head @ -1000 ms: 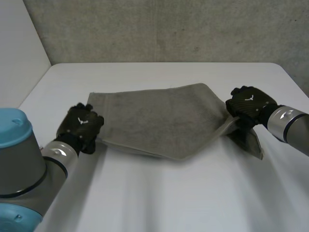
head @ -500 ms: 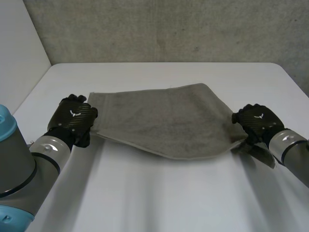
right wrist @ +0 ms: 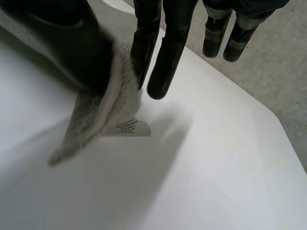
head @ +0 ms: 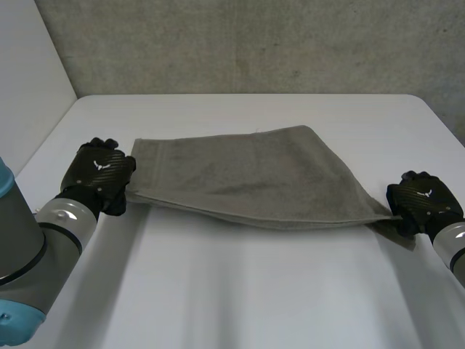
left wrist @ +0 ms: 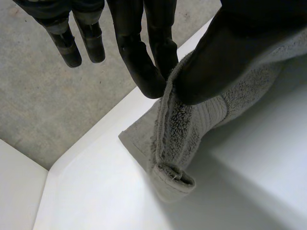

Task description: Fold the towel.

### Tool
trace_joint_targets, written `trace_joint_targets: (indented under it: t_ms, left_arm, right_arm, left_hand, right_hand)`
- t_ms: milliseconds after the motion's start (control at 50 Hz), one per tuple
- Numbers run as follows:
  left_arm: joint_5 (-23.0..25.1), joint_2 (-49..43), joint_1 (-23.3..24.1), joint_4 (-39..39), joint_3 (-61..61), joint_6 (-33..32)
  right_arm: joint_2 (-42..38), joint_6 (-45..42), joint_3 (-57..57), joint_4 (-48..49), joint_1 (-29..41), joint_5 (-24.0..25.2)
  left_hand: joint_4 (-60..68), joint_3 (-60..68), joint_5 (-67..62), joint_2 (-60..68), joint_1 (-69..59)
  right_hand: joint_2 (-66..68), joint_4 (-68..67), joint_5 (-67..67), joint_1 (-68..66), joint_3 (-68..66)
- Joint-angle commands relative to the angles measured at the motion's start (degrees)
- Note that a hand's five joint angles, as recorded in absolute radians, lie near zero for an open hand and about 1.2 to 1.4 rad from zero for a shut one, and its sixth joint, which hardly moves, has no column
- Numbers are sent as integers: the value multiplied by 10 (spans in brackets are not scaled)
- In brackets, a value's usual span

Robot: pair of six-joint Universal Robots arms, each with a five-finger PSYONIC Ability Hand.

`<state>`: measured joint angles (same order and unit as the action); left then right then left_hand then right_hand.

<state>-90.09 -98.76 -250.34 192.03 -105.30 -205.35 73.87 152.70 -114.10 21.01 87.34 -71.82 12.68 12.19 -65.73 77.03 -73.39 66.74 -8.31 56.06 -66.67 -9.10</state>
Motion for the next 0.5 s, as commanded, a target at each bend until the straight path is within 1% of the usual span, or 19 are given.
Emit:
trace_joint_targets:
  t_ms: [20,40,60,80,100,140,160,180,200,260,300,320,360,380,420,440,460,480,500]
  left_arm:
    - [1,8,-4,-15,-3,19]
    - [4,22,-8,-30,-3,19]
    - [4,22,-8,-31,-3,19]
    - [14,36,-12,-50,-3,20]
    - [14,36,-12,-50,-3,20]
    - [46,58,-17,-90,5,21]
    - [47,58,-17,-90,5,21]
    - [65,69,-19,-107,12,22]
    - [79,79,-21,-118,20,22]
    - [89,84,-23,-125,33,22]
    - [96,81,-30,-126,64,22]
    - [96,81,-30,-126,64,22]
    - [98,61,-36,-126,99,16]
    - [98,60,-36,-126,99,16]
    - [96,-8,-35,-121,150,11]
    - [96,-8,-35,-121,150,11]
    - [96,-46,-36,-117,186,9]
    - [96,-46,-36,-117,186,9]
    - [96,-82,-35,-108,223,8]
  right_arm:
    - [46,-13,13,-53,-7,75]
    - [70,-14,19,-73,-12,108]
    - [70,-14,19,-73,-12,108]
    - [90,-16,30,-95,-23,150]
    - [90,-16,30,-95,-23,150]
    - [113,-19,64,-146,-31,231]
    - [113,-19,64,-146,-31,231]
    - [121,-24,89,-174,-31,265]
    - [131,-31,115,-198,-32,288]
    - [134,-38,142,-213,-35,299]
    - [112,-50,201,-221,-31,298]
    - [112,-50,201,-221,-31,298]
    - [55,-59,278,-232,-21,296]
    - [55,-59,278,-232,-21,296]
    - [-11,-75,361,-250,5,293]
    - [-11,-75,361,-251,5,293]
    - [-44,-90,406,-257,26,288]
    - [-44,-90,406,-257,26,288]
    - [-80,-109,452,-260,44,275]
  left_hand:
    - [-27,-22,-43,30,-66]
    - [-27,-22,-43,30,-66]
    - [-27,-22,-43,30,-66]
    - [-27,-22,-43,30,-66]
    - [-27,-22,-43,30,-66]
    - [-27,-22,-43,30,-66]
    - [-27,-22,-43,30,-66]
    - [-27,-22,-43,30,-66]
    - [-27,-22,-43,30,-66]
    - [-27,-22,-43,30,-66]
    - [-27,-22,-43,30,-66]
    - [-27,-22,-43,30,-66]
    - [-27,-22,-43,30,-66]
    - [-27,-22,-43,30,-66]
    - [-27,-22,-43,30,-66]
    - [-27,-22,-43,30,-66]
    - [-27,-22,-43,30,-66]
    - [-27,-22,-43,30,-66]
    - [-27,-22,-43,30,-66]
  right_hand:
    - [133,-17,139,-133,-9]
    - [133,-17,139,-133,-9]
    - [133,-17,139,-133,-9]
    - [133,-17,139,-133,-9]
    - [133,-17,139,-133,-9]
    - [133,-17,139,-133,-9]
    - [133,-17,139,-133,-9]
    - [133,-17,139,-133,-9]
    - [133,-17,139,-133,-9]
    - [133,-17,139,-133,-9]
    - [133,-17,139,-133,-9]
    - [133,-17,139,-133,-9]
    - [133,-17,139,-133,-9]
    - [133,-17,139,-133,-9]
    - [133,-17,139,-133,-9]
    - [133,-17,139,-133,-9]
    - [133,-17,139,-133,-9]
    - [133,-17,139,-133,-9]
    - [133,-17,139,-133,-9]
